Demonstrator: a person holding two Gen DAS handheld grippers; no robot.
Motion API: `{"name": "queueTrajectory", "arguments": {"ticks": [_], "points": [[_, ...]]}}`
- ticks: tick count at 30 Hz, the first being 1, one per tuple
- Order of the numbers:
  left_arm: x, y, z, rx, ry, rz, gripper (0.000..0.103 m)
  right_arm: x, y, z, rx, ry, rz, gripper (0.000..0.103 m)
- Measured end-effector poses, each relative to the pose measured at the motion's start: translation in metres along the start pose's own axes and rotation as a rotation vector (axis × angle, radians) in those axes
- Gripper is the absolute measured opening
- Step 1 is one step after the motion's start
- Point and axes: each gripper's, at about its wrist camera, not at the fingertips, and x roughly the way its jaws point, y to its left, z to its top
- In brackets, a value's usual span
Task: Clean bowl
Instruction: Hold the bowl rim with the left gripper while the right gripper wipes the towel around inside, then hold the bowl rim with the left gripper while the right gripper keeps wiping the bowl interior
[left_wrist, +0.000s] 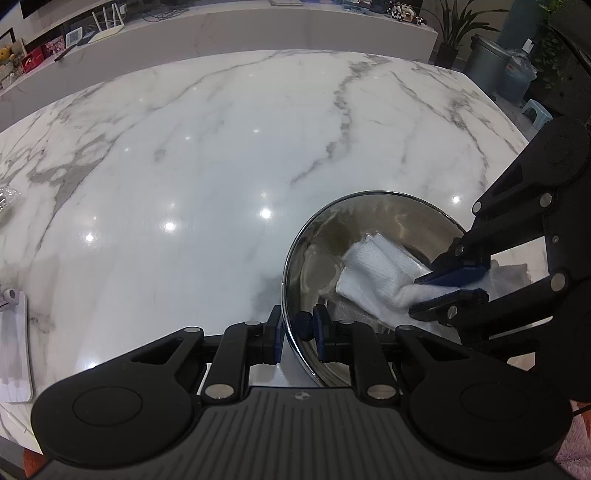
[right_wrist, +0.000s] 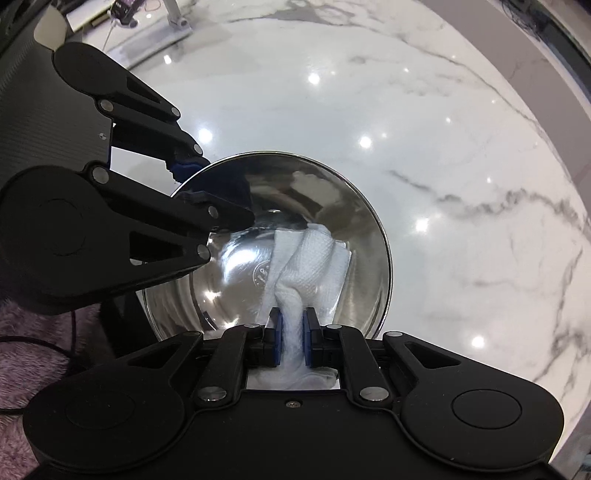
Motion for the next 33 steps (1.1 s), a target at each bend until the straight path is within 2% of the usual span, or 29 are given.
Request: {"name": "queueTrajectory", "arguments": {"ticks": [4, 5, 6, 7, 11, 14, 17, 19, 21, 24, 26, 27, 30, 33], "points": [[0.001, -0.001, 0.000, 0.000, -0.001, 0.000, 0.015, -0.010, -0.002, -0.003, -0.010, -0.035, 0.013, 0.015], [0.001, 0.000, 0.000, 0.000, -0.001, -0.001, 0.015, -0.013, -0.003, -0.003, -0.010, -0.044, 0.014, 0.019], [0.002, 0.000, 0.000, -0.002, -0.001, -0.001, 0.015, -0.014, -0.003, -0.004, -0.011, -0.050, 0.013, 0.028], [0.002, 0.000, 0.000, -0.004, -0.002, -0.004, 0.015, -0.015, -0.004, -0.004, -0.012, -0.059, 0.006, 0.031], [0.002, 0.001, -0.001, -0.008, -0.004, -0.013, 0.015, -0.006, -0.004, -0.004, -0.010, -0.049, 0.015, 0.029], [0.002, 0.002, -0.001, -0.008, -0.005, -0.016, 0.015, 0.000, -0.001, -0.005, -0.014, -0.045, 0.009, 0.011], [0.002, 0.002, -0.001, -0.010, -0.005, -0.016, 0.015, 0.002, 0.005, -0.006, -0.022, -0.036, 0.009, 0.010], [0.002, 0.003, 0.000, -0.010, -0.005, -0.016, 0.015, 0.000, 0.005, -0.006, -0.006, -0.028, 0.061, 0.010], [0.002, 0.003, -0.001, -0.010, -0.006, -0.017, 0.015, -0.002, 0.000, -0.006, 0.050, -0.031, 0.175, 0.010], [0.002, 0.003, -0.001, -0.006, -0.006, -0.017, 0.015, -0.001, -0.005, -0.006, 0.084, -0.020, 0.218, 0.010], [0.002, 0.003, -0.002, -0.003, -0.007, -0.019, 0.015, 0.001, -0.006, -0.006, 0.068, 0.000, 0.201, 0.010], [0.002, 0.003, -0.001, -0.004, -0.007, -0.020, 0.015, 0.002, -0.005, -0.006, 0.048, 0.013, 0.173, 0.009], [0.003, 0.004, -0.001, -0.005, -0.005, -0.022, 0.015, 0.001, 0.003, -0.005, -0.063, 0.041, 0.019, 0.009], [0.002, 0.004, -0.001, -0.011, -0.003, -0.021, 0.015, 0.002, 0.006, -0.004, -0.098, 0.051, -0.028, 0.009]]}}
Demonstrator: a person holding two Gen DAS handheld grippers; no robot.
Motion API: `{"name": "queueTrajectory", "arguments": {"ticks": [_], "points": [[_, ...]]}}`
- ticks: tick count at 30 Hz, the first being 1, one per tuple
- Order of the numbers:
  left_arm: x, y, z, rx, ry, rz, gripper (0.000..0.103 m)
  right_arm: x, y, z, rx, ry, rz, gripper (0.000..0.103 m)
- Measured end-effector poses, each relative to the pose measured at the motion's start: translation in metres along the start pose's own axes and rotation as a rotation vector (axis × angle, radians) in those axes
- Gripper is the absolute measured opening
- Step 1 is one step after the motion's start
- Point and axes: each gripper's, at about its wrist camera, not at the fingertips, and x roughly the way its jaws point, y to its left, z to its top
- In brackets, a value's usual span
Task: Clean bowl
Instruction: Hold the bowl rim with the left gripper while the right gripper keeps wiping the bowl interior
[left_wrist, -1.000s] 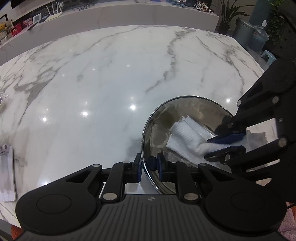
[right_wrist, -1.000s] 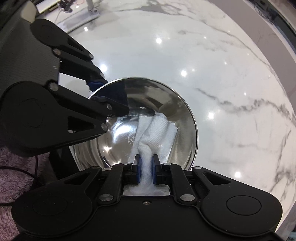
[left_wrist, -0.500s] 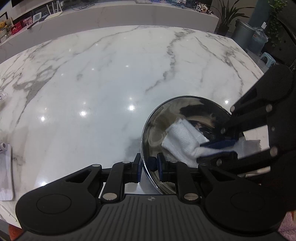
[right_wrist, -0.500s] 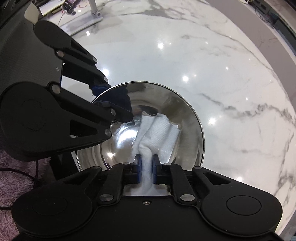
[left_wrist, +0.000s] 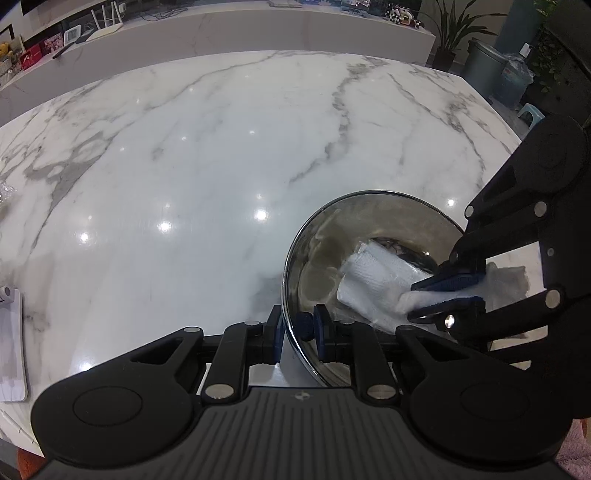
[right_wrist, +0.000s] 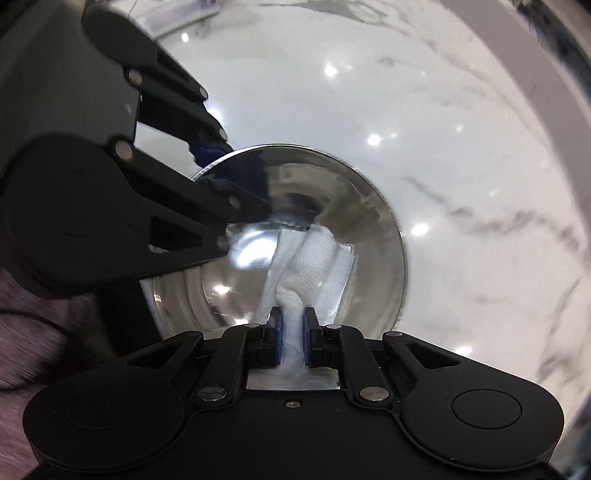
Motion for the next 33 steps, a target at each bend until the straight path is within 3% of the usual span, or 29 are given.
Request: {"name": "queueTrajectory", "arguments": {"ticks": [10, 16, 24, 28, 33], "points": [[0.001, -0.001, -0.008, -0.048, 0.090, -0.058, 0.027, 0.000, -0.015, -0.006, 0.075, -0.018, 0.052, 0.009], [0.000, 0.000, -0.008, -0.030, 0.071, -0.051, 0.021, -0.002, -0.016, -0.010, 0.091, -0.029, 0.059, 0.009], [-0.001, -0.004, -0.001, 0.019, 0.033, 0.004, 0.015, -0.002, -0.014, -0.014, 0.155, -0.077, 0.226, 0.009], [-0.002, -0.004, -0.002, 0.019, 0.029, 0.003, 0.015, -0.001, -0.013, -0.014, 0.136, -0.076, 0.212, 0.009], [-0.002, -0.003, -0.003, 0.017, 0.028, 0.002, 0.015, 0.000, -0.014, -0.015, 0.071, -0.041, 0.050, 0.009]]}}
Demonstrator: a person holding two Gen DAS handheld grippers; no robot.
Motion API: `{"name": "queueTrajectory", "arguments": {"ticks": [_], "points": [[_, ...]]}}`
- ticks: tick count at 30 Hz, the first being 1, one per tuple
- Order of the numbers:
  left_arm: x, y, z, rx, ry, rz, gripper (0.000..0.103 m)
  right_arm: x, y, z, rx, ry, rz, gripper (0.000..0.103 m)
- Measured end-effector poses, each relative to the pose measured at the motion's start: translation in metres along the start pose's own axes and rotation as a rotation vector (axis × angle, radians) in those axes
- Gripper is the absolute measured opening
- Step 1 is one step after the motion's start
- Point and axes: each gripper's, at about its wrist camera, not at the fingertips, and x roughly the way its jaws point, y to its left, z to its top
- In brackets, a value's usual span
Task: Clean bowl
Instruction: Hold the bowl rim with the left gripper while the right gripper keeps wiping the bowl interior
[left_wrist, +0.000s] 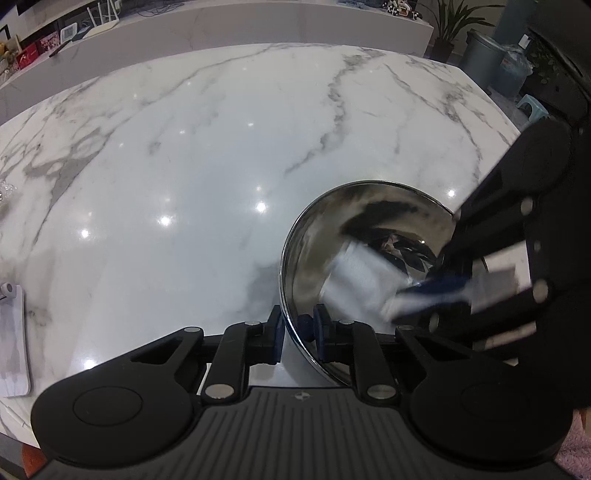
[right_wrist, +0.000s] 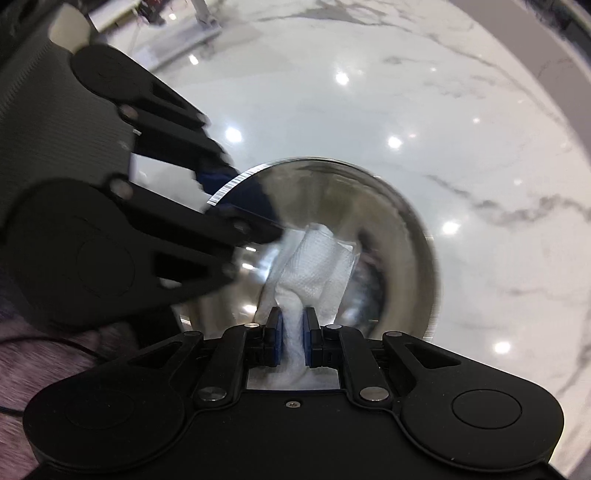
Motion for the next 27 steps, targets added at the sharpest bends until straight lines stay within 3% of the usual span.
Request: {"name": "queueTrajectory", "arguments": {"ticks": [2, 6, 11, 16, 18, 27], "points": [[0.000, 0.002, 0.000, 0.001, 0.001, -0.001, 0.015, -0.002, -0.005, 0.001, 0.003, -0.005, -0.044, 0.009], [0.000, 0.003, 0.000, -0.027, 0.016, -0.016, 0.015, -0.001, -0.011, 0.000, 0.027, -0.014, -0.037, 0.009], [0.003, 0.002, -0.005, -0.065, 0.066, -0.067, 0.025, -0.001, -0.012, -0.002, 0.029, -0.021, -0.034, 0.009], [0.001, 0.002, -0.007, -0.062, 0.056, -0.072, 0.025, -0.014, -0.022, -0.028, 0.041, -0.030, -0.026, 0.009], [0.001, 0.003, -0.006, -0.055, 0.051, -0.066, 0.022, -0.015, -0.007, -0.013, 0.044, -0.030, -0.023, 0.009], [0.001, 0.004, 0.000, -0.034, 0.019, -0.026, 0.014, -0.004, 0.008, 0.000, 0.096, -0.044, 0.125, 0.009]]}}
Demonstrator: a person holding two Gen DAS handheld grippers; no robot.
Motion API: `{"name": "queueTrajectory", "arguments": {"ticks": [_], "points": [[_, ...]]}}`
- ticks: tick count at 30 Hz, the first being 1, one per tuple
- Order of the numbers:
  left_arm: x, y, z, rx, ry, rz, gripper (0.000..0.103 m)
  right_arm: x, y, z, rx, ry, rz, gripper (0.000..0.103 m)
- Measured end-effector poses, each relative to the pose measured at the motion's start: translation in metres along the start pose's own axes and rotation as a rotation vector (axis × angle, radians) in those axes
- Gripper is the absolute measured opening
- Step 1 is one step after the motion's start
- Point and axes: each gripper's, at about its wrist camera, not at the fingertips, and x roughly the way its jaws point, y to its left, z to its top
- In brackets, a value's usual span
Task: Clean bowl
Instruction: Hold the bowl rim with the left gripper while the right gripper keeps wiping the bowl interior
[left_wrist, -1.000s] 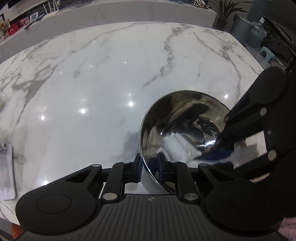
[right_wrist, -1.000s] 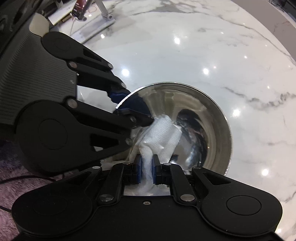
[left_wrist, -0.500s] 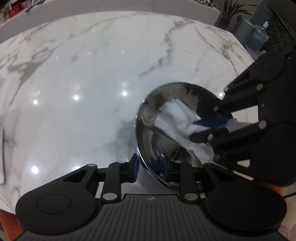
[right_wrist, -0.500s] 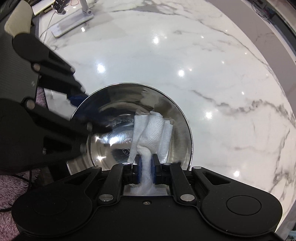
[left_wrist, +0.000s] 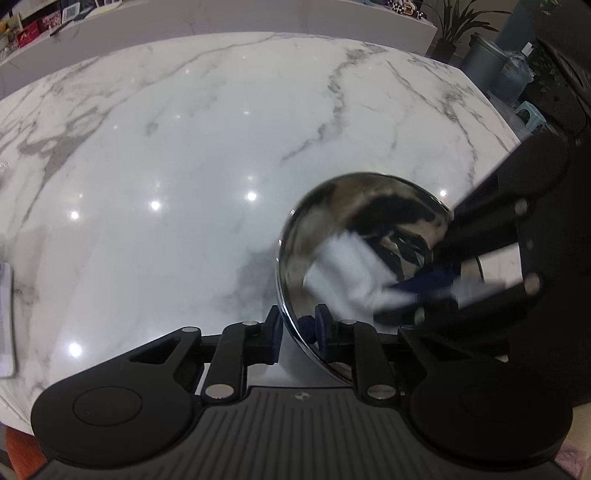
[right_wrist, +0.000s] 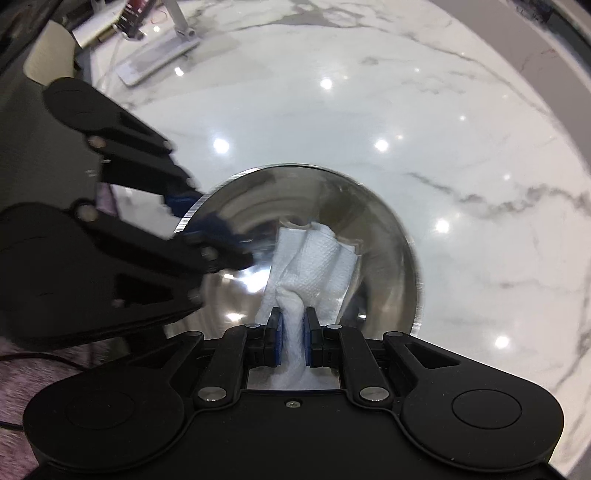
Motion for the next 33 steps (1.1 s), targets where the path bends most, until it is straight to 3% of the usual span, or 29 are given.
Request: {"name": "queueTrajectory", "arguments": {"ticks": [4, 9, 14, 19, 24, 28, 33], "points": [[0.000, 0.001, 0.002, 0.006, -0.007, 0.005, 0.014, 0.000, 0.004, 0.001, 0.004, 0.002, 0.065, 0.009], [0.001, 0.001, 0.004, 0.020, -0.008, 0.006, 0.014, 0.000, 0.010, 0.002, -0.053, 0.040, 0.019, 0.009], [0.001, 0.003, 0.003, 0.018, -0.008, 0.001, 0.014, 0.000, 0.017, 0.003, -0.165, 0.070, -0.170, 0.009], [0.001, 0.003, 0.003, 0.012, 0.000, -0.003, 0.015, 0.000, 0.011, 0.005, -0.119, 0.035, -0.156, 0.009], [0.001, -0.001, -0.004, -0.007, 0.036, -0.020, 0.022, -0.001, 0.008, 0.004, -0.081, 0.009, -0.128, 0.009], [-0.002, -0.001, -0.010, -0.019, 0.047, -0.039, 0.022, -0.001, 0.009, 0.001, -0.056, -0.024, -0.108, 0.010], [-0.003, -0.003, -0.007, 0.007, 0.028, -0.005, 0.020, -0.001, 0.014, 0.000, -0.065, -0.036, -0.116, 0.010]]}}
